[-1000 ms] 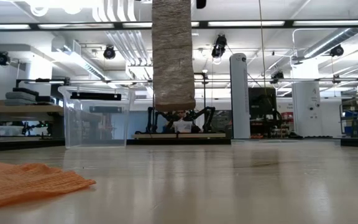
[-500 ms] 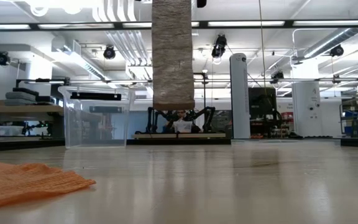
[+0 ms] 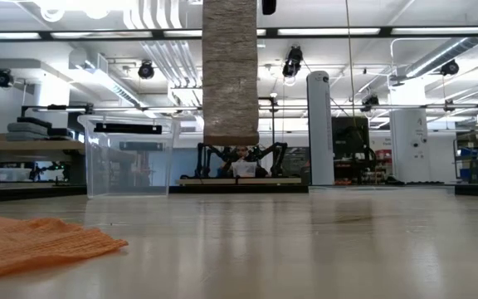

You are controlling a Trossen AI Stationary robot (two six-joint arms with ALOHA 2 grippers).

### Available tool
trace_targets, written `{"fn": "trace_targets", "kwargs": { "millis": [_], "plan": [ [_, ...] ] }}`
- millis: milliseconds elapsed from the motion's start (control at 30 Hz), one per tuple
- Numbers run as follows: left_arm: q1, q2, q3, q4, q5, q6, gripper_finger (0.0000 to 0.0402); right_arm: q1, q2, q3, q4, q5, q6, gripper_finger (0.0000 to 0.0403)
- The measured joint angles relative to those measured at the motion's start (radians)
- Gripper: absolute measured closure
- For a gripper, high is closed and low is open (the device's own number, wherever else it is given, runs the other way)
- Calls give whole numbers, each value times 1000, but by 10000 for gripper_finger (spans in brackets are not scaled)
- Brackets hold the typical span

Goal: Roll bandage
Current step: Roll the brown bandage

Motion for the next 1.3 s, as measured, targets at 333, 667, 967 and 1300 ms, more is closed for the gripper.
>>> {"fn": "trace_targets", "kwargs": {
  "millis": [333,667,967,1300],
  "plan": [
    [0,-7,0,-3,10,106,315,0,-6,0,4,-46,156,141],
    [1,-13,0,-10,20,221,320,0,-7,0,-1,-55,247,117],
    [0,-15,0,-24,31,341,323,0,-8,0,-2,-49,325,135],
    [1,-16,0,-34,54,374,323,0,-8,0,-3,-49,335,130]
  ]
}}
